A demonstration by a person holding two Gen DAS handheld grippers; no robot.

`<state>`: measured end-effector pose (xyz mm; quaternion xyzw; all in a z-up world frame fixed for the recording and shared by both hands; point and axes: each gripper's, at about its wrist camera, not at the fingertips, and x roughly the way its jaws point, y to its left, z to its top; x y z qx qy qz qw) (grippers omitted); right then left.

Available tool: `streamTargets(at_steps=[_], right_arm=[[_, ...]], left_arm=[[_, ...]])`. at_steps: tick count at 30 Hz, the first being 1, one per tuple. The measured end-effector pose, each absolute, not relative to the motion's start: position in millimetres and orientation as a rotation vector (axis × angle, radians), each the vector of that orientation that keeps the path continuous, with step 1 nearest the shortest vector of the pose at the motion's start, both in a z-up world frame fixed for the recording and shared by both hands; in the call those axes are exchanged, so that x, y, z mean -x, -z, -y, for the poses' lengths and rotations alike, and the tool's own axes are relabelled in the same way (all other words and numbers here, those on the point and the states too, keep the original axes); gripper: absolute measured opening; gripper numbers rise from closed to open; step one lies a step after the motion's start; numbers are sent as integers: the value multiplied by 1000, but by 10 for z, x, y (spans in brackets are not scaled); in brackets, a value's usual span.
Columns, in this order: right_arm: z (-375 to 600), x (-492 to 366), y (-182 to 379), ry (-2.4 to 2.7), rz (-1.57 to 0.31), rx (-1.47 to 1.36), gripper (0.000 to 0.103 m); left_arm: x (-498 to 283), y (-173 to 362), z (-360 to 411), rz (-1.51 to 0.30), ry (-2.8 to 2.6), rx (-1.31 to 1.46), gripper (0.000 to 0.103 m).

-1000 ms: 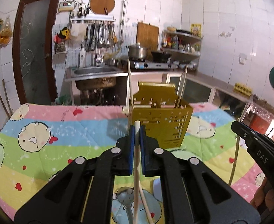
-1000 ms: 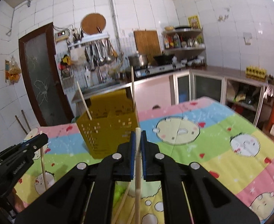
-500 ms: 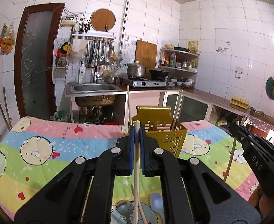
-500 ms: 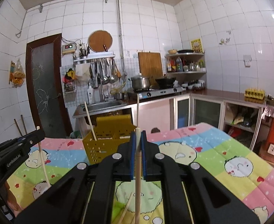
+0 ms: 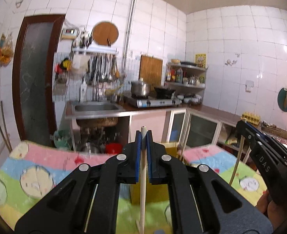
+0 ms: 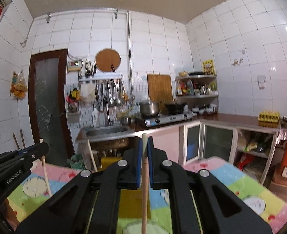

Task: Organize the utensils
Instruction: 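Lift the chopstick with the left tool and drop it into the yellow holder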

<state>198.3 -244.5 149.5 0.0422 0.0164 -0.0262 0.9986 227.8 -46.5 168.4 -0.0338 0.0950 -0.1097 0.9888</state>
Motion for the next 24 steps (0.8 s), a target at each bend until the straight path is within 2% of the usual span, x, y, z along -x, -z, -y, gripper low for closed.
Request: streamTargets(at_steps=[6,12,15,24], right_arm=[[2489,-2388,-1932,36,58,-104,6],[2482,-2951,-2102,16,115,-115,6],[2465,-3191,-1932,5,100,-119,6],[2528,-3491,-1128,10,-61,-93,6]], left_arm=[[-2542,-2237,621,-76,228,71,4],[-2931,-2428,735,-25,221,77,4],[-3229,-2265,778,-59,225,89,4],[-3761,-1319,809,-259,187,56,4]])
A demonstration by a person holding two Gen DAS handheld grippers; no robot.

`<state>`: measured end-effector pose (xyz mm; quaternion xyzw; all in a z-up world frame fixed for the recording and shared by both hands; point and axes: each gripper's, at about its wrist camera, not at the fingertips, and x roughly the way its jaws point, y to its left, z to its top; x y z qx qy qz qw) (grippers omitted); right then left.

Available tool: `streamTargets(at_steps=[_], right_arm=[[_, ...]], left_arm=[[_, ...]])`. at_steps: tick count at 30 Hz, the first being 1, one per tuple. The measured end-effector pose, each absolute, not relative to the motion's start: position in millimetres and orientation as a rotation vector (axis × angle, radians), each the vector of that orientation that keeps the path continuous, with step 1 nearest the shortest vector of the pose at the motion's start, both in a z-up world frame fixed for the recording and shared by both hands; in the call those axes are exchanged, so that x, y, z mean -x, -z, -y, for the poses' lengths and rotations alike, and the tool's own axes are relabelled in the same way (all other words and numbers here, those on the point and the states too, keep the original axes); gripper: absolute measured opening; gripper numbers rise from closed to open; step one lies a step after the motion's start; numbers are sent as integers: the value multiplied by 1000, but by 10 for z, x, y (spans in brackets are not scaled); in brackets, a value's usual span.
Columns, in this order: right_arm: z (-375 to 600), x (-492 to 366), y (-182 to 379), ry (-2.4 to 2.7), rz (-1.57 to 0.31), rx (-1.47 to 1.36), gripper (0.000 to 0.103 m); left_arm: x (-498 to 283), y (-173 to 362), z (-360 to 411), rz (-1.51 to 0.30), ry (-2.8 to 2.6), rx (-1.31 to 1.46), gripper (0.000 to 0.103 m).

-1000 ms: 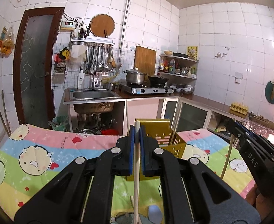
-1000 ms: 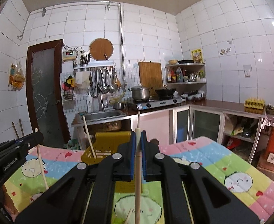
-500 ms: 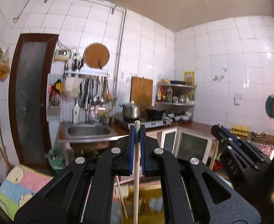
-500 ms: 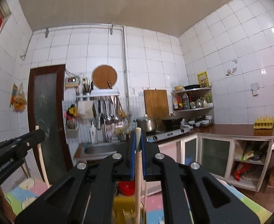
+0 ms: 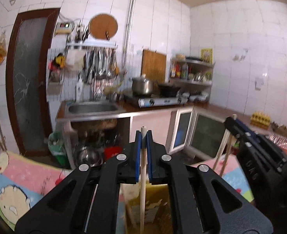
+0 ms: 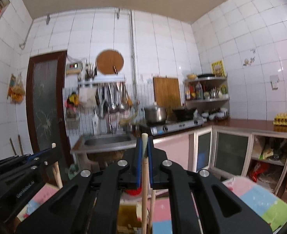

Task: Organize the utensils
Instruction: 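Lift the chopstick with the left tool and drop it into the yellow holder, then open the left tool and withdraw it from the holder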

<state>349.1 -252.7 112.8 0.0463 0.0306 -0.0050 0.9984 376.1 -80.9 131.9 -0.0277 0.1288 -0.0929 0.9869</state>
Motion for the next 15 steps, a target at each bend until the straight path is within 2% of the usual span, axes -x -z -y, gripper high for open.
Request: streamTargets(at_steps=[3,5,6,7,9,15], right_arm=[[2574,-3495,-1065,20,-123,-98,8],[2623,-3446,-1093,49,-147,-102,25],[2665,-3372,-1145,74,-148,-116,52],[2696,-3301,-1192,88,-143,-125,60],[2730,-3147,-1280,115,-164,-119,60],[2750,-2664,-1223,147,-263,-118,62]], left_arm=[[-3764,-1254,697,-305,163,54,5],[-3721,-1300,621,-317,140,50,19],[-3682,-1345,575,-325,123,49,46],[-3616,-1380,532,-325,111,51,70],[-3485,-1461,450,-312,88,54,81],[-3054,-1529,270,-358,66,28,97]])
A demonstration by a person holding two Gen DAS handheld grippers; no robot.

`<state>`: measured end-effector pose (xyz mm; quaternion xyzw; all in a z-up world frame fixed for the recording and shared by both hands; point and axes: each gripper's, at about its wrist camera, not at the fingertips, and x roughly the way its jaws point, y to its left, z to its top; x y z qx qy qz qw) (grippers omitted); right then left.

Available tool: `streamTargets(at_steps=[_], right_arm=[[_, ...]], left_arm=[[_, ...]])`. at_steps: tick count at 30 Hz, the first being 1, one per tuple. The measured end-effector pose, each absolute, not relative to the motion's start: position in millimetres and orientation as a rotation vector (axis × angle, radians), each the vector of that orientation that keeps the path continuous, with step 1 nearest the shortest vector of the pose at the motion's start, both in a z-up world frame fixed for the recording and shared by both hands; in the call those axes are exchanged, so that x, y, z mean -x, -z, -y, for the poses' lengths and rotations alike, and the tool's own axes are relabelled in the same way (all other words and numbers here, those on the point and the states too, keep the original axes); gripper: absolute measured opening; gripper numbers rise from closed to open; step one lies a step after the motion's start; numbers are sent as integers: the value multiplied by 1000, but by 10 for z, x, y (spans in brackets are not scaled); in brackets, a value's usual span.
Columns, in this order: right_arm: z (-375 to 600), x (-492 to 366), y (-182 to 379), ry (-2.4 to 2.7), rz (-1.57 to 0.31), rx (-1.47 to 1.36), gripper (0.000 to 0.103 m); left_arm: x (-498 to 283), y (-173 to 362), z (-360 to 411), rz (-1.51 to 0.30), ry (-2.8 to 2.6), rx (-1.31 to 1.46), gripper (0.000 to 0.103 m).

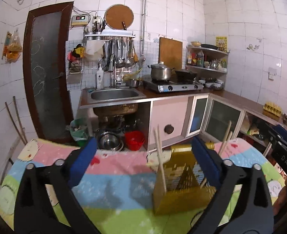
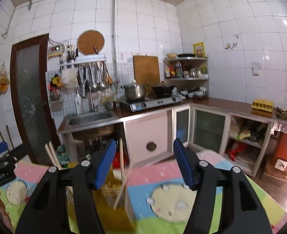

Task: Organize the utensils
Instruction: 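Open the left tool and withdraw it from the holder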

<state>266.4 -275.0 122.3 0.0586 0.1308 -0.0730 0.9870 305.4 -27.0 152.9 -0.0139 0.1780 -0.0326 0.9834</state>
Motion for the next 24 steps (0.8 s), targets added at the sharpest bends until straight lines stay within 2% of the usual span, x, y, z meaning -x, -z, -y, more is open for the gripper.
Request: streamTargets(at_steps=[7,16,24], right_arm=[[2604,-2249,-673,142,-423,-94,64],[2560,-2166,272,183,-631,-113,63],[2516,-2260,498,179,-720,-121,63]], left_arm=[[-2709,-1011,250,-484,56,-8,98],[-2725,-196,296,-654,57,12,98],[-2847,239,445,-765,93,-35,98]])
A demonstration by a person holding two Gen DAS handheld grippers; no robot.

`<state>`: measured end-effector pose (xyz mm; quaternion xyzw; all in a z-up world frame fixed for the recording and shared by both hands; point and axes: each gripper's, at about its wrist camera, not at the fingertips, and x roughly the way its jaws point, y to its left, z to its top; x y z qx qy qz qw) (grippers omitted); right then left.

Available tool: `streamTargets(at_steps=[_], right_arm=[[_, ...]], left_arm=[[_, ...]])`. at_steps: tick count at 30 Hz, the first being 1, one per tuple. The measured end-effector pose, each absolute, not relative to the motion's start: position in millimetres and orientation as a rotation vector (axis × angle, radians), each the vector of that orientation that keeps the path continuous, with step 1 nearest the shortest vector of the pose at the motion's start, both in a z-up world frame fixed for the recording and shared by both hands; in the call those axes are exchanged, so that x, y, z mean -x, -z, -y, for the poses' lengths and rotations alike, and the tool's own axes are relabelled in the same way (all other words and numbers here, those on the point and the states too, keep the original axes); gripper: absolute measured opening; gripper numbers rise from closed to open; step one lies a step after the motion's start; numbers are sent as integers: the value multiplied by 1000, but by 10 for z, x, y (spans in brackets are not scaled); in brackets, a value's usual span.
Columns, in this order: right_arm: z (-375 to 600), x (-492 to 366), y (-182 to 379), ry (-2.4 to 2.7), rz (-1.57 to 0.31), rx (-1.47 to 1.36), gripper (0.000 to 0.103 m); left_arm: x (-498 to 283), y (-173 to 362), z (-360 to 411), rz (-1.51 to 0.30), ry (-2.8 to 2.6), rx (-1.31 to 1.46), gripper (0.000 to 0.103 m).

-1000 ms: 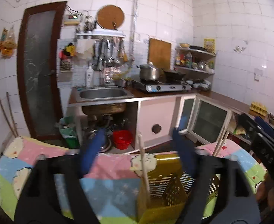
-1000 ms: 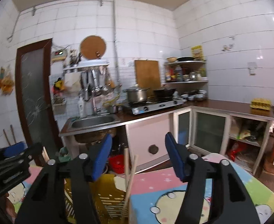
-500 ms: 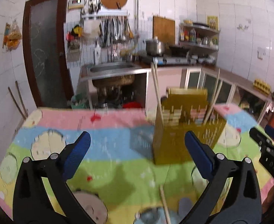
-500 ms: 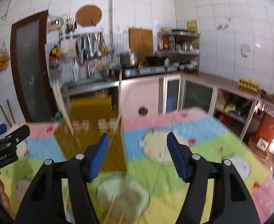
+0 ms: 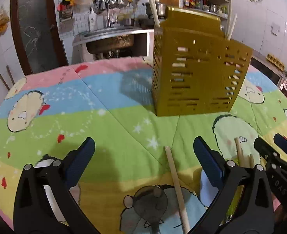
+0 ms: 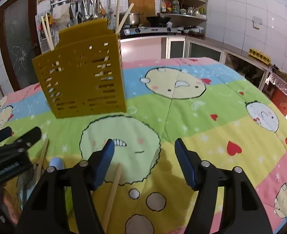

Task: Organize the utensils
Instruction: 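Open the left tool and withdraw it from the holder, then close the left tool on a wooden chopstick while the right tool grasps another chopstick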

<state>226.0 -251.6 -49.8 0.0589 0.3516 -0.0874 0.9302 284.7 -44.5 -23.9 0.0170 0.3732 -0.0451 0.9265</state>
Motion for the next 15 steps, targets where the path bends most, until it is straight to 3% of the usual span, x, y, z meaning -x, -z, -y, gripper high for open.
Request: streamTargets(at_steps=[5,15], right_arm=[[2485,-2309,577,192,-770,-116,63],[2399,-2320,645,178,-828,-102,60]], left_arm=[[-2935,332,483,-803,104,-36,97],[-2986,454,534,-884,150,-34,65]])
